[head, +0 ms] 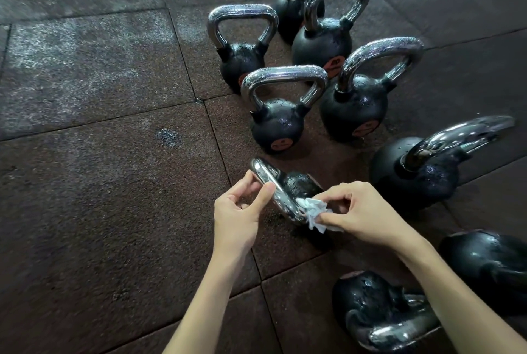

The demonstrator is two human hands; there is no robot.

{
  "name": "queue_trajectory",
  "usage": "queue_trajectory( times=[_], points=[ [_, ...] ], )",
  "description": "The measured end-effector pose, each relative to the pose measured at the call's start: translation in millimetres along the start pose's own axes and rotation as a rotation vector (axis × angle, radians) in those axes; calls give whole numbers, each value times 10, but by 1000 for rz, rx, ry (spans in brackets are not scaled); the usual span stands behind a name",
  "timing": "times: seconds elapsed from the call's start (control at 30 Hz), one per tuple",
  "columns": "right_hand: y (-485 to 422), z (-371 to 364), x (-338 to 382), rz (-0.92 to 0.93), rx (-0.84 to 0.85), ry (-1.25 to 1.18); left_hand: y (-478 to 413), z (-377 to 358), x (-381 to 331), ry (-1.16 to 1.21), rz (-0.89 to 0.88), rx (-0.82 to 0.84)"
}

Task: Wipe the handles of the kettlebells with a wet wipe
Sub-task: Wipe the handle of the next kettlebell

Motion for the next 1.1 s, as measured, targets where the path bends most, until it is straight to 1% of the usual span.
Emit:
queue_trajectory(
  times=[0.07,0.17,0.3,0.37,0.43,0.5,0.7,0.9,1.1],
  points=[
    [28,6,31,19,-16,-5,-6,-7,-11,2,10,7],
    [-29,-5,49,25,27,-3,-40,10,-10,-2,19,19],
    [-169,-2,37,-7,73,87,-50,57,-18,-26,-5,40],
    [-250,42,97,-25,-15,52,-52,90,0,-63,-5,70],
    [-369,52,198,-65,-136,-50,-49,112,0,-93,-2,94],
    [-522,-48,320,-52,-188,-59,-37,111,-26,-103,3,105],
    [-756,-319,448,-53,-224,30,-11,71,-80,-124,-15,82],
    [-731,-333,545,33,-240,-62,-52,27,-101,-141,14,46],
    [-803,-351,497,29,-216,1,-106,138,-102,-186,27,80]
  ],
)
Point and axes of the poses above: each hand's wrist, its own y-axis away from the middle knuckle, its own z-axis out of the back of the hand, x = y × z, the point moved 4 cm from there along -y, towards the middle knuckle, and after that the axes turned 13 degrees about -z, right-handed, at the moved point
